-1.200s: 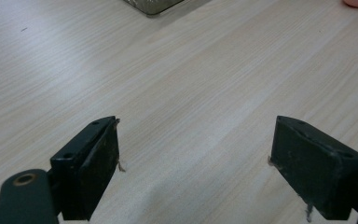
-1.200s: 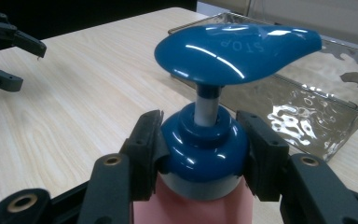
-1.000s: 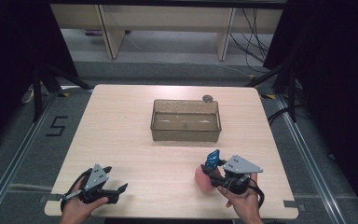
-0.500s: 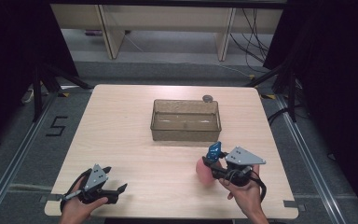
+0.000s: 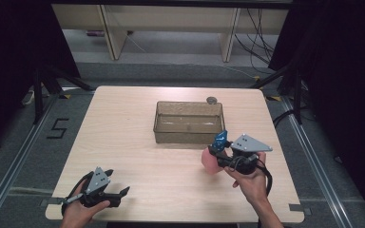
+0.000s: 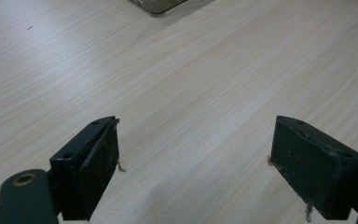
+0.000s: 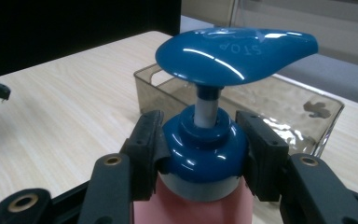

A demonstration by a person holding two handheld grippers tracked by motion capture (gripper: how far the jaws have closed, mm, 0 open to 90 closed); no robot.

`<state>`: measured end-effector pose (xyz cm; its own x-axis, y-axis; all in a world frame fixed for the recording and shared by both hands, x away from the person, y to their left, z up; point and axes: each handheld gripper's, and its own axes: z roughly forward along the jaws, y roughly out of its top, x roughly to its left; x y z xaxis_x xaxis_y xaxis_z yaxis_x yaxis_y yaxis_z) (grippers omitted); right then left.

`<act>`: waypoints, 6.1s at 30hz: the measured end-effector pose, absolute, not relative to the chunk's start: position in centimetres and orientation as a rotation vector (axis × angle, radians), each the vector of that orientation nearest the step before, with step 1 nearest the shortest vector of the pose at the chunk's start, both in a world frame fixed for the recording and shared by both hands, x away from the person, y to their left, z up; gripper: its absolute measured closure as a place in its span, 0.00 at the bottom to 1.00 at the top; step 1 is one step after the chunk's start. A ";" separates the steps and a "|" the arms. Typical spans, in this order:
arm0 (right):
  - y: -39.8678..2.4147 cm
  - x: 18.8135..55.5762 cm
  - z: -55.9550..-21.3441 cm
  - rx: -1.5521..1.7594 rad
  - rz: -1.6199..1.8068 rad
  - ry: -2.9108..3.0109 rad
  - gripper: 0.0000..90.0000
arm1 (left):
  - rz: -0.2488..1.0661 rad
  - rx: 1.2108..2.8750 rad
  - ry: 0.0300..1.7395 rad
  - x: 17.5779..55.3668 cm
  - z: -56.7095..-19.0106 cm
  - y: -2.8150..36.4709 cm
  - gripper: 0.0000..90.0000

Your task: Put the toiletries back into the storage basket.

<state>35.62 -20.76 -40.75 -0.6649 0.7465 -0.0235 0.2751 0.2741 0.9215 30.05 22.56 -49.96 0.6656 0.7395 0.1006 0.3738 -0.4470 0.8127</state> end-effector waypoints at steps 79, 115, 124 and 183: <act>-20.1 48.7 -36.7 1.043 1.369 1.908 0.59 | 0.561 2.036 0.866 29.9 -49.9 22.4 0.17; -19.8 50.0 -40.6 1.144 1.309 1.948 0.59 | 0.573 2.037 0.855 29.8 -49.7 22.4 0.17; -19.9 50.2 -41.5 1.146 1.284 1.967 0.59 | 0.570 2.027 0.856 29.8 -49.7 22.4 0.17; -22.5 45.4 -42.2 1.220 1.335 1.970 0.26 | 0.583 2.051 0.836 29.9 -49.8 22.6 0.17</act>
